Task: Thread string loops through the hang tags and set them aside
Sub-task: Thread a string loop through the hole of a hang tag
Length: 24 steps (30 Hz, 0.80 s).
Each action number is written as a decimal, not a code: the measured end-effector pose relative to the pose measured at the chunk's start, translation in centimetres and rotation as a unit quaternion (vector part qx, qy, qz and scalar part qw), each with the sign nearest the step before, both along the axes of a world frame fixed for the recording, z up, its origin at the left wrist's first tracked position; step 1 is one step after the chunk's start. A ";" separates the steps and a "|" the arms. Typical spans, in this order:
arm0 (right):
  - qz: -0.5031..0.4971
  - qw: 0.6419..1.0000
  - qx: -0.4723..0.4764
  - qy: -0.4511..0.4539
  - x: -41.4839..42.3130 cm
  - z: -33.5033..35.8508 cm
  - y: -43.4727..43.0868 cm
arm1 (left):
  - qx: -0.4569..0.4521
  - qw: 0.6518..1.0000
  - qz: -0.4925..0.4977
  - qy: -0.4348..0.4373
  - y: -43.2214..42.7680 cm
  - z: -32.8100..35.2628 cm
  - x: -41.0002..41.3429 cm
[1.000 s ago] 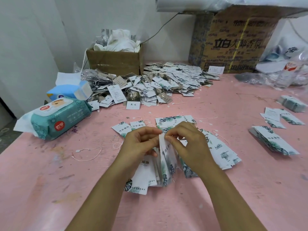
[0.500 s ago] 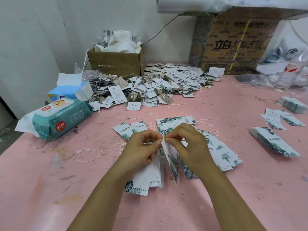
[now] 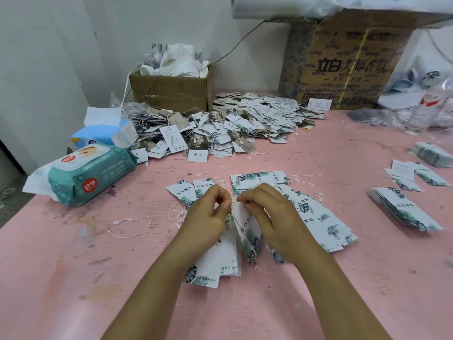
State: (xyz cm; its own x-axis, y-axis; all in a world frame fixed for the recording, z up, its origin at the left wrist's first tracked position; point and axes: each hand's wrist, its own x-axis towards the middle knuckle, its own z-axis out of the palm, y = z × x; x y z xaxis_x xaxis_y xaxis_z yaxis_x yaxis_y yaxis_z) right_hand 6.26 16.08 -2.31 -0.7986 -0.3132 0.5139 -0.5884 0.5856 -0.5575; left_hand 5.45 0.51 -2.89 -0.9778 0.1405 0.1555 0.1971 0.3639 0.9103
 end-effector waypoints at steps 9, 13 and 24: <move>-0.088 0.992 -0.075 -0.049 -0.5 -0.4 0.4 | 0.388 0.918 0.013 -0.076 -0.6 1.4 -0.2; -0.144 0.978 -0.136 -0.060 -1.0 -0.5 1.2 | 0.471 0.874 0.002 -0.115 -0.8 1.7 -0.3; -0.179 0.956 -0.208 -0.103 -1.3 -0.6 2.4 | 0.374 0.921 0.035 -0.100 -0.7 1.0 -0.5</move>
